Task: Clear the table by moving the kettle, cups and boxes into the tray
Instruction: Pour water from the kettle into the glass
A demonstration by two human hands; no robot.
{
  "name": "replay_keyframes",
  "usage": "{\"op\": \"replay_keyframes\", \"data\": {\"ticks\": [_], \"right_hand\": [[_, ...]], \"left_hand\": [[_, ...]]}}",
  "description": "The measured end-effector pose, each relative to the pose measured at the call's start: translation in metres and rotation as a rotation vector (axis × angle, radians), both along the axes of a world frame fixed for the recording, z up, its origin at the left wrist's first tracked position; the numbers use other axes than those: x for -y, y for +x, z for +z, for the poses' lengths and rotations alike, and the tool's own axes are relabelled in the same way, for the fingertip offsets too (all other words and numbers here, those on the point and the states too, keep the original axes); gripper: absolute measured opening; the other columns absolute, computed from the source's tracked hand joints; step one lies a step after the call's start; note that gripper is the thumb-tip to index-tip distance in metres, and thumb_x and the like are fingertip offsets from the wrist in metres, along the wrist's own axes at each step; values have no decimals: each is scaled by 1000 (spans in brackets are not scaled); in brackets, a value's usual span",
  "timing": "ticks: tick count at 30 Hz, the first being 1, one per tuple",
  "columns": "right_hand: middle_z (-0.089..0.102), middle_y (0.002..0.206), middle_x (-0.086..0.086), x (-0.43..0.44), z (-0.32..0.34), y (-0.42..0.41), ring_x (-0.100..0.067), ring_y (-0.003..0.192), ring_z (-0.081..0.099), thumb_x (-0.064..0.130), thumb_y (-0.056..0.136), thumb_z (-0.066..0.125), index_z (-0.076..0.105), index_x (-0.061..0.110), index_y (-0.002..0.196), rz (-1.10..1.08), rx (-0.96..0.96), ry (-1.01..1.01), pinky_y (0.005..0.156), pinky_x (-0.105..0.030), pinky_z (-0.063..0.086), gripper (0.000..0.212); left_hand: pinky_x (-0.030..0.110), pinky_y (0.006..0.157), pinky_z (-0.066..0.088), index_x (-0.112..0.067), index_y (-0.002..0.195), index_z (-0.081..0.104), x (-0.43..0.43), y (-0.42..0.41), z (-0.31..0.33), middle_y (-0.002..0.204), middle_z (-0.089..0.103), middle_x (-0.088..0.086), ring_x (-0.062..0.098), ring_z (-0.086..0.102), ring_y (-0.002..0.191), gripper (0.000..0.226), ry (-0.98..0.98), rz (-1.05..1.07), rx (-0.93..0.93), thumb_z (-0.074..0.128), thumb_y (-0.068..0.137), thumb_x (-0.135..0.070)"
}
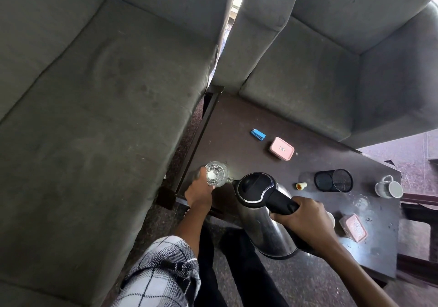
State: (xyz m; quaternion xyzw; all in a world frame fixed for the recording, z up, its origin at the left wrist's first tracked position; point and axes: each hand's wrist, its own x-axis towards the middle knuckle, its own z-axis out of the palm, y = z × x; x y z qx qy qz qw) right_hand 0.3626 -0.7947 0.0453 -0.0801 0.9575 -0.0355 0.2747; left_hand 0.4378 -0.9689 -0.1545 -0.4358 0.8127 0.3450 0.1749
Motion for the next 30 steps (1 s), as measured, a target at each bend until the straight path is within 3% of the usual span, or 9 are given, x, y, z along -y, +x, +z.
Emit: {"op": "replay_keyframes", "data": {"ticks": [22, 30], "right_hand": [[64, 63, -2, 1, 2, -3, -20, 63, 61, 50, 61, 74, 60, 15, 67, -4, 0, -8, 51, -23, 40, 39], [65, 65, -4, 1, 3, -3, -23, 66, 62, 48, 61, 74, 60, 15, 67, -16, 8, -23, 60, -32, 50, 37]], "left_hand": [[41, 72, 49, -21, 123, 36, 1, -2, 3, 113, 63, 7, 30, 63, 99, 46, 6, 4, -5, 63, 86, -23], [39, 70, 48, -19, 122, 36, 0, -3, 5, 112, 64, 7, 30, 63, 99, 43, 0, 11, 1, 61, 87, -20]]}}
